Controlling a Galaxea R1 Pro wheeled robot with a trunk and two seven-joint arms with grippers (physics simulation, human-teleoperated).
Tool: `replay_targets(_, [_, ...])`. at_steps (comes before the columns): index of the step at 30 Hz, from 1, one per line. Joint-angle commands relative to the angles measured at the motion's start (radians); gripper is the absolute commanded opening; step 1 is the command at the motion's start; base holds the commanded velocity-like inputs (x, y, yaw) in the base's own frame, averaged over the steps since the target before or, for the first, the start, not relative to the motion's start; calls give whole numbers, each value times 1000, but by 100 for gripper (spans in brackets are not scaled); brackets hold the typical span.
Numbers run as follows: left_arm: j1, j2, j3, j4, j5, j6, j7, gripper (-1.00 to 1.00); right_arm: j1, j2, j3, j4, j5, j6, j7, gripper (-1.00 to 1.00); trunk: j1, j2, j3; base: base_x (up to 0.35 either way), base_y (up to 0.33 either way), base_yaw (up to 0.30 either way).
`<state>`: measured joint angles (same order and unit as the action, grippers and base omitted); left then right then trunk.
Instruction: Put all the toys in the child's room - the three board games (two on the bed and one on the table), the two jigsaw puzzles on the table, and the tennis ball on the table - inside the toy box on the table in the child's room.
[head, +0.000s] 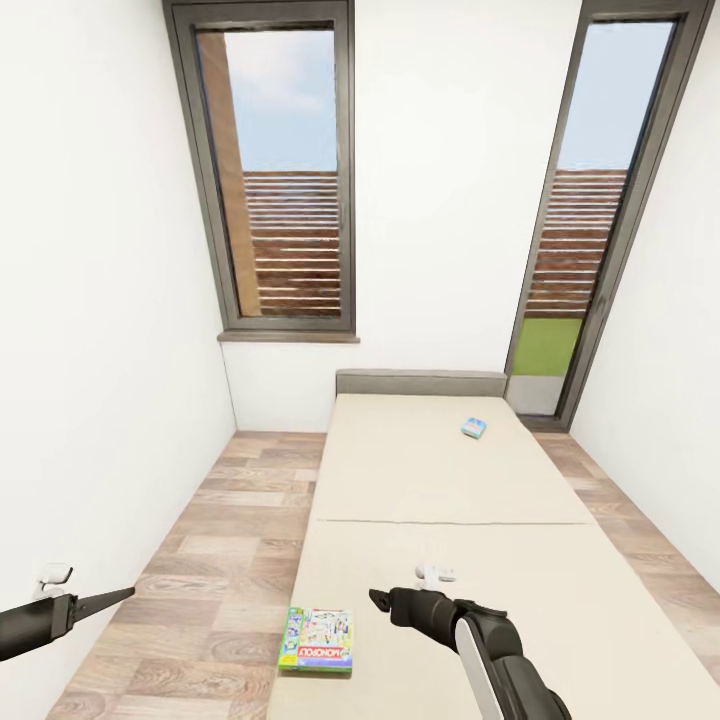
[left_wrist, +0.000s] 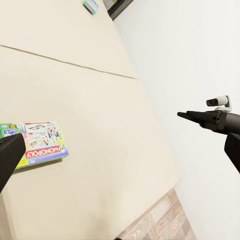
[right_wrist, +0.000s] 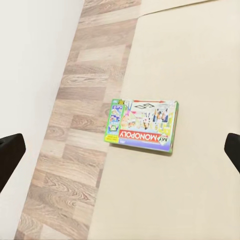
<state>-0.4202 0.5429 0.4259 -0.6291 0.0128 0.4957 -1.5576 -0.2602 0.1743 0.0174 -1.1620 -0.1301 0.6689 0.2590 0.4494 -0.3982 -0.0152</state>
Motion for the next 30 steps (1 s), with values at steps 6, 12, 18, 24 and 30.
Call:
replay_targets(6, [-1,0,1,0,-1,11,-4,100,-1,0,0,-1,-10,6,-1,100,1,-2,-5,0,0,0])
replay_targets(12, [-1,-1,1,0,-1,11,-3,100,-1,0,0,-1,-32,5,-1,100,1,-2,-7,0,0,0])
replay_targets(18, [-1,-3,1,0,-1,11,-3,100,-1,0,0,-1,-48,5,-2,100,1,-2,-7,0,0,0])
replay_targets(24, [-1,-14,0,-5,-1,12,9,100,-1,0,0,-2,-52,6,-2,100,1,-2,-11,0,0,0])
replay_targets(30, [-1,-30,-1,-13,-1,14,60,100,-1,0,0,-2,-54,7,-2,100,1,-2,-19,0,0,0])
